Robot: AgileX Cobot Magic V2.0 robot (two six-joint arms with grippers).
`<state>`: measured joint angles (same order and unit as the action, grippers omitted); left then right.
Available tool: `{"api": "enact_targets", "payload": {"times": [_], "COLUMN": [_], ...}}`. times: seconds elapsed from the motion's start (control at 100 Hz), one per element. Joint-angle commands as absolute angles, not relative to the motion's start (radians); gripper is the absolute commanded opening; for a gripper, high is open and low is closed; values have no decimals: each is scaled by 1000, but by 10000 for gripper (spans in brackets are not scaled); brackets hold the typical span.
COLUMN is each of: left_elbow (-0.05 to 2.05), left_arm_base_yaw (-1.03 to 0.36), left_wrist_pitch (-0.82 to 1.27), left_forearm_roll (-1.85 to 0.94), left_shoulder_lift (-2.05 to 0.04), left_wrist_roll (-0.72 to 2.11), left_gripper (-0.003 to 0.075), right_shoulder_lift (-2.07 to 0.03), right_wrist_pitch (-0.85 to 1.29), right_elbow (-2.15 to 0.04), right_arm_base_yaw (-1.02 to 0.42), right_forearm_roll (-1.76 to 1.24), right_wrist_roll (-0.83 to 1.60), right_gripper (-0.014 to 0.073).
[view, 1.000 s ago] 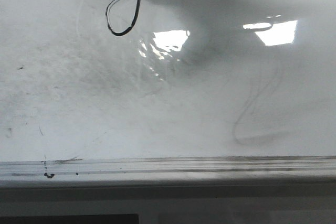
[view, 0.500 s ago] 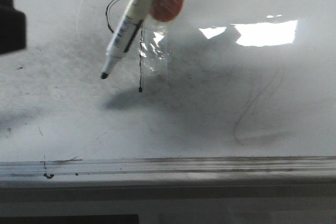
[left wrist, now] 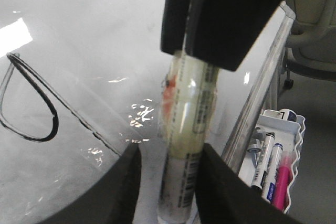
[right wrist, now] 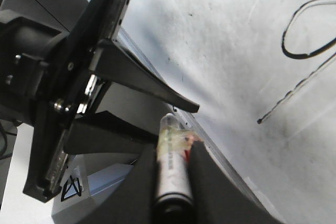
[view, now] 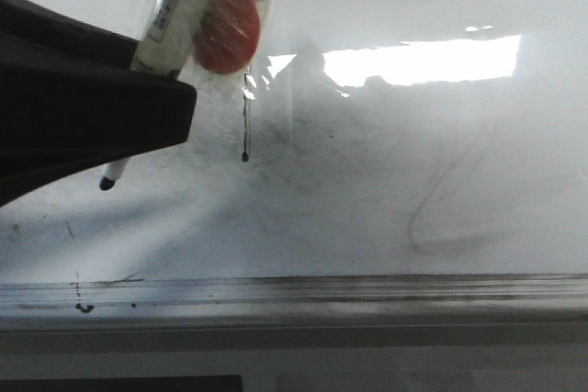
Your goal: Write number 9 on whiteboard
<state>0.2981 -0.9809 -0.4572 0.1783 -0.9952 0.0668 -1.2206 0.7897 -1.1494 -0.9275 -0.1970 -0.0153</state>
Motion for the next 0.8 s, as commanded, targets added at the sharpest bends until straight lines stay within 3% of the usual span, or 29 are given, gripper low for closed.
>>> {"api": "enact_targets", "payload": {"times": [0.0, 0.14, 0.21, 0.38, 0.45, 0.63, 0.79], "left_elbow": [329, 329, 329, 329, 329, 329, 329], "left_arm_base_yaw": [-990, -990, -990, -990, -990, -975, -946], "left_wrist_pitch": [-540, -538, -538, -534, -514, -428, -387], "left_forearm_roll": [165, 165, 165, 109, -9, -541, -677], "left_shoulder_lift": [-991, -991, -991, -991, -980, -936, -945], "left_wrist_roll": [57, 55, 53, -6, -29, -15, 10], "left_gripper": [176, -24, -20, -20, -20, -21, -21], "right_shoulder_lift": [-1200, -1200, -1200, -1200, -1200, -1200, -1200], "right_wrist_pitch": [739, 727, 726, 726, 726, 726, 725], "right_elbow": [-1183, -1183, -1183, -1183, -1183, -1183, -1183], "right_arm_base_yaw": [-929, -929, -929, -929, -929, -929, -929], "right_forearm_roll": [-207, -189, -182, -158, -148, -148, -148], "right_wrist_roll": [-17, -17, -14, -14, -14, -16, -16], "right_gripper": [-42, -41, -4, 335, 412, 414, 395]}}
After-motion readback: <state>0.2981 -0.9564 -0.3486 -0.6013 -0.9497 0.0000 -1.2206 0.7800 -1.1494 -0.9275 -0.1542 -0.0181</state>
